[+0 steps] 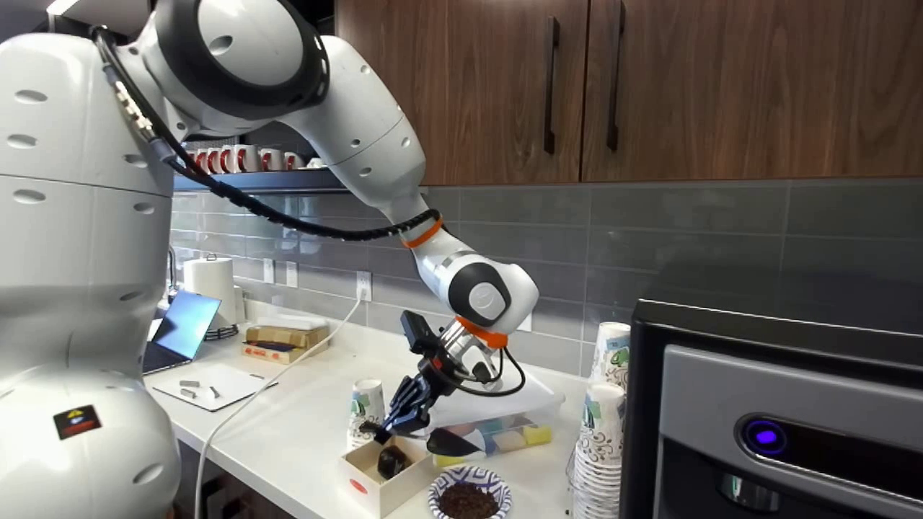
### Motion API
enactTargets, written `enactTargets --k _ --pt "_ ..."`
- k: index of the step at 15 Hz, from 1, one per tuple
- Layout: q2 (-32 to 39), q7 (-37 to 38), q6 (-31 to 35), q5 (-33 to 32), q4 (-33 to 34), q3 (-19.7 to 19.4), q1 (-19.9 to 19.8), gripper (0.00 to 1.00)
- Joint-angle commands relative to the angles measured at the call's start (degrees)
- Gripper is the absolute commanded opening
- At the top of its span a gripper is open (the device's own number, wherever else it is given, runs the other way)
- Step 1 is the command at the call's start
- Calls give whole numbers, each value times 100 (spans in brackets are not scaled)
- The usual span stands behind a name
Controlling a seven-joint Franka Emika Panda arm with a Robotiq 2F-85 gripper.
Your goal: Use the cake slicer to stir in the bowl
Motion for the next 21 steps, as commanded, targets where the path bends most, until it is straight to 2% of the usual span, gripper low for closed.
enactTargets --k 1,12,21 --pt "341 -508 -295 632 208 -39 -162 1" --pt "1625 -887 -254 1677 1167 98 -265 1" --pt "2146 -944 -437 2318 1321 59 -433 1"
